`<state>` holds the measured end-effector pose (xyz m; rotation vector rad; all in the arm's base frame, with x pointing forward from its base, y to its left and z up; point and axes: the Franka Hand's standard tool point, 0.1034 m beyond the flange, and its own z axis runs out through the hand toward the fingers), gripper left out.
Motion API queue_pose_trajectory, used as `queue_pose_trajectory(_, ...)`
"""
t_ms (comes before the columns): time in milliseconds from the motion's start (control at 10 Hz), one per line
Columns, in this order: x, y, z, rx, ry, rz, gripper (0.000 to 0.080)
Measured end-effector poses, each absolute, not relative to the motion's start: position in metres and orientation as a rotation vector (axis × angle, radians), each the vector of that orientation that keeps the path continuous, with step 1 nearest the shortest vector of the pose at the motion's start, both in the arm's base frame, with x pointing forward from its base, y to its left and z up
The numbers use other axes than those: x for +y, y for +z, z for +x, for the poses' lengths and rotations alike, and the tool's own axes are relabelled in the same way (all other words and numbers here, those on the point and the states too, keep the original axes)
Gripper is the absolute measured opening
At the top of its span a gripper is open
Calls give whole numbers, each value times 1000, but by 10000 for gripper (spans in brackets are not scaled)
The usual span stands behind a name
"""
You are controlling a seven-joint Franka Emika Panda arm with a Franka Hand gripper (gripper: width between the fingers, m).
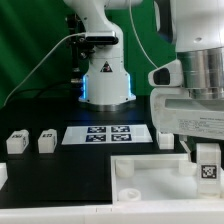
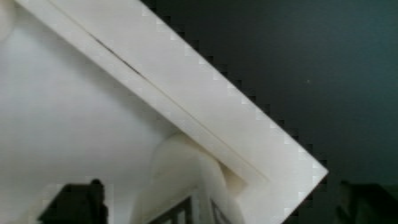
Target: Assemble one leg
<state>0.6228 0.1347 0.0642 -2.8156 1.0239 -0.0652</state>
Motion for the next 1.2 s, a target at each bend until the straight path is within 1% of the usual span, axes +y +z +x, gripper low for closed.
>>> queue_pose_trajectory(100,135,64,623,995,-65,-2822,648)
queue_pose_trajectory(200,136,64,623,1065,-57,-2791,648)
queue_pose_trajectory(300,135,64,623,1056,-58,-2795,557)
queue_pose_trajectory(400,136,64,622,1129,-49,-2762,373)
queue_pose_trajectory(500,137,64,622,1254,-35,-2701,373)
queue_pose_trajectory(600,138,64,622,1381,-19,-2631,238)
queue_pose_trajectory(700,139,63,622,1460,-7,-2583,69)
queue_pose_trajectory(800,141,63,621,1612,16,-2482,22)
queue_pose_trajectory(1000,144,63,621,1820,48,-2325,19)
queue_pose_trajectory(1200,144,63,621,1781,43,-2356,19)
